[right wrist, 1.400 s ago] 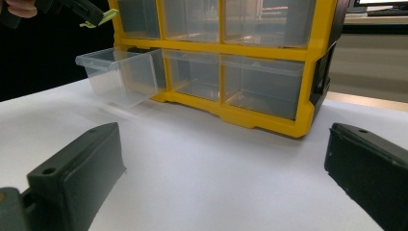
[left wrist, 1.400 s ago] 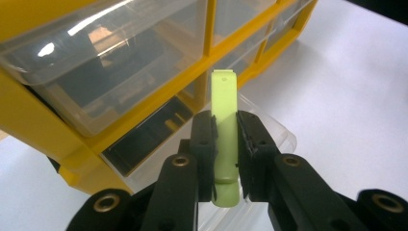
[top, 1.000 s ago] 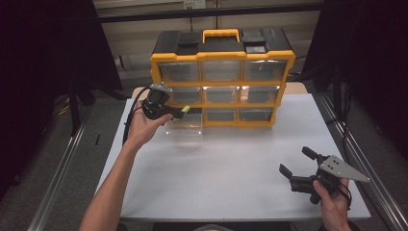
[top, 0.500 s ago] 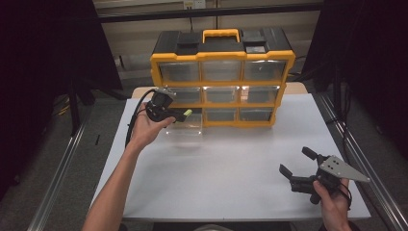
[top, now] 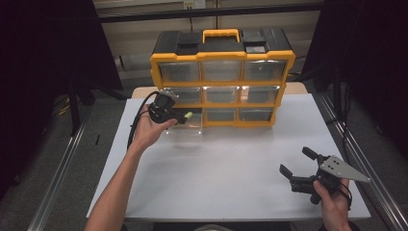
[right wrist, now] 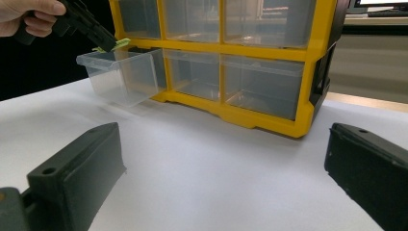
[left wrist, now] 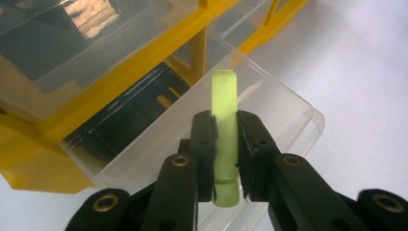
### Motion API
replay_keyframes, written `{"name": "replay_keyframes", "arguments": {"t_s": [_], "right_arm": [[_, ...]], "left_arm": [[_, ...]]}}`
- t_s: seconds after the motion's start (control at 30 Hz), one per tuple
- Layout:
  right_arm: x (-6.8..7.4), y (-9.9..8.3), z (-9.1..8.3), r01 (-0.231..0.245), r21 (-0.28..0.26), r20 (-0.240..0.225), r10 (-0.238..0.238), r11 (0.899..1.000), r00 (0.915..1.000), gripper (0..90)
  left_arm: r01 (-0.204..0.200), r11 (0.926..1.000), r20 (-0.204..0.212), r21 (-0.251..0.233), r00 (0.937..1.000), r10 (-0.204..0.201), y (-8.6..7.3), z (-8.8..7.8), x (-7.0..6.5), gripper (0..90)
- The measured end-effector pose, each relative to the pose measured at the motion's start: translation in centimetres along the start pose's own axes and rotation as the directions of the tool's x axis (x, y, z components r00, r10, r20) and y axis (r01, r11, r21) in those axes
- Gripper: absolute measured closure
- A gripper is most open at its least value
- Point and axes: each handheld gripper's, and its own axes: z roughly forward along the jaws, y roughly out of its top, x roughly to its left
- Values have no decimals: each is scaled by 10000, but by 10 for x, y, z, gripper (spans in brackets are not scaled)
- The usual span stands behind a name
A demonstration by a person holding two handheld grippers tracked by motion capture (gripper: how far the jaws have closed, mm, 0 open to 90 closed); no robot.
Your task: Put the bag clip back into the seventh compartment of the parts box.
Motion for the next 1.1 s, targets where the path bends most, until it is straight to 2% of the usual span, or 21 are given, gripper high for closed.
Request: {"name": "replay_keyframes", "arguments": {"t_s": [0.23, 0.27, 0.3, 0.4, 0.47, 0.53, 0.57, 0.7, 0.8, 0.9, 0.93, 1.0, 1.07, 1.1], "right_arm": [[0, 0, 0, 18, 35, -10, -18, 10000, 10000, 0], [0, 0, 0, 17, 36, -23, -17, 10000, 10000, 0], [0, 0, 0, 9, 39, -9, -9, 10000, 10000, 0], [1, 0, 0, -12, 76, -49, 13, 10000, 10000, 0], [1, 0, 1, -2, 53, -38, 2, 10000, 10000, 0], [1, 0, 0, -8, 74, -49, 8, 10000, 10000, 0], [1, 0, 0, -14, 76, -49, 14, 10000, 10000, 0], [1, 0, 0, -12, 72, -50, 12, 10000, 10000, 0], [0, 0, 1, -1, 49, -75, 1, 10000, 10000, 0], [1, 0, 1, 13, 66, -53, -12, 10000, 10000, 0], [1, 0, 1, 10, 57, -81, -9, 10000, 10000, 0], [1, 0, 1, -9, 55, -70, 9, 10000, 10000, 0], [1, 0, 1, -2, 64, -44, 2, 10000, 10000, 0], [1, 0, 1, 16, 61, -45, -15, 10000, 10000, 0]], "left_arm": [[33, 10000, -16, -1, 10000, -33, 0, 4, 1, 781], [-25, 10000, -8, 25, 10000, 25, 0, 5, 2, 782], [-314, 9991, 29, 277, 9995, 313, 0, 3, 4, 781], [-311, 9987, 26, 397, 9995, 310, -1, 6, 5, 781], [104, 9998, -10, 155, 9999, -104, -1, 9, 2, 781], [79, 9999, -10, 94, 10000, -79, 0, 11, 1, 781], [258, 9995, -63, 201, 9997, -256, -1, 11, 0, 781], [-272, 9975, 106, 651, 9996, 265, -1, 12, 4, 779], [-227, 9968, 83, 763, 9997, 221, -2, 14, 4, 779], [-350, 9955, 21, 885, 9994, 349, -1, 15, 4, 779], [-177, 9969, 23, 773, 9998, 176, -2, 16, 3, 778], [-184, 9971, 15, 744, 9998, 183, -2, 17, 4, 778], [1, 9972, 37, 753, 10000, -4, -2, 18, 3, 777], [-147, 9962, 77, 861, 9999, 140, -2, 18, 4, 777]]}}
